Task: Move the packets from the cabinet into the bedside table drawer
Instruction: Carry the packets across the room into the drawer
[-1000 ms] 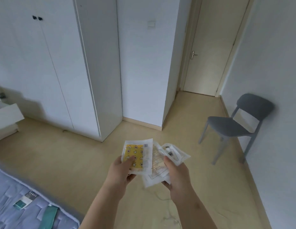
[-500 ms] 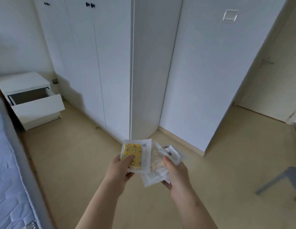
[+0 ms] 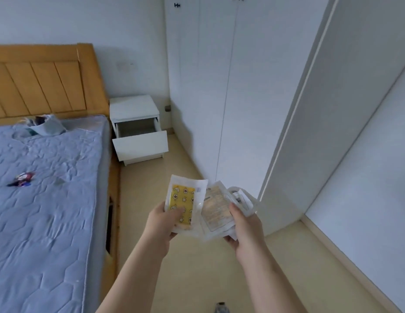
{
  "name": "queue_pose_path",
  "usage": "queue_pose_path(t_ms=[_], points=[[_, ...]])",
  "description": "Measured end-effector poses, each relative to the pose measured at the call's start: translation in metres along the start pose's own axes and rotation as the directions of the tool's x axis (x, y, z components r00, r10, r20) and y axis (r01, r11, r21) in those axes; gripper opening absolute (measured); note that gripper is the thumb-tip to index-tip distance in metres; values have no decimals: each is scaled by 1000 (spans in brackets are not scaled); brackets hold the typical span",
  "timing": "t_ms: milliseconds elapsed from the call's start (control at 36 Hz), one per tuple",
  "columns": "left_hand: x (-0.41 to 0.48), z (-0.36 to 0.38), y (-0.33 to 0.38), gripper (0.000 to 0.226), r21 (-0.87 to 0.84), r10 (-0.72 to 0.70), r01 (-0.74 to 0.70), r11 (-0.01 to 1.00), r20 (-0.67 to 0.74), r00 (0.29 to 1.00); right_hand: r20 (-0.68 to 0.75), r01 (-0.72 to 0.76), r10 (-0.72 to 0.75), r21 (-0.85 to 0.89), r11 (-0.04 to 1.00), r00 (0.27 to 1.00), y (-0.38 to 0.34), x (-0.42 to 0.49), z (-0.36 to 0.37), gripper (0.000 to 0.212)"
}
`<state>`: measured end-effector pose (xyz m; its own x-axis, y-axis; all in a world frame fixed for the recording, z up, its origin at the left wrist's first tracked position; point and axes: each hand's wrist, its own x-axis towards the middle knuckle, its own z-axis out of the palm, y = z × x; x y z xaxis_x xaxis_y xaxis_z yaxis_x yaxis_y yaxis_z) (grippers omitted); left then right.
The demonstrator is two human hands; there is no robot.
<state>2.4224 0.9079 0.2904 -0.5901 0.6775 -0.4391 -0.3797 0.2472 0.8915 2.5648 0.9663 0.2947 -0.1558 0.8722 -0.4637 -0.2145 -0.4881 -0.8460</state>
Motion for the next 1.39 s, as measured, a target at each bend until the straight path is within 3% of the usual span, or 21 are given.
queue_pose_path(t_ms=[333,639,778,944,1000,1083,1222,1389], points=[[163,30,96,12,-180,24,-93,979,-351,936,197,-47,56,-52,998,979,-80,184,113,12],[308,-33,134,29,-272,-95,-42,961,-473,876,335,-114,163,-162,980,928,-71,286,254,8],[386,-63,184,45,-206,-15,-93,974,-468,884,373,-77,138,-173,982,918,-78,327,345,9],[463,-110,249,76,91,234,-220,971,-540,809,405,20,40,-144,989,913,-91,367,444,12],[485,-117,263,68,195,263,-188,963,-508,820,400,85,-19,-147,986,917,-90,381,467,13],[514,-116,277,48,232,236,-153,961,-386,892,418,193,-108,-165,967,902,-86,401,497,18],[564,-113,296,26,-15,104,-112,994,-266,958,499,240,-101,-224,945,860,-74,429,555,28],[641,-118,329,31,-233,35,-75,970,-169,985,621,200,15,-276,940,784,-83,488,616,21]])
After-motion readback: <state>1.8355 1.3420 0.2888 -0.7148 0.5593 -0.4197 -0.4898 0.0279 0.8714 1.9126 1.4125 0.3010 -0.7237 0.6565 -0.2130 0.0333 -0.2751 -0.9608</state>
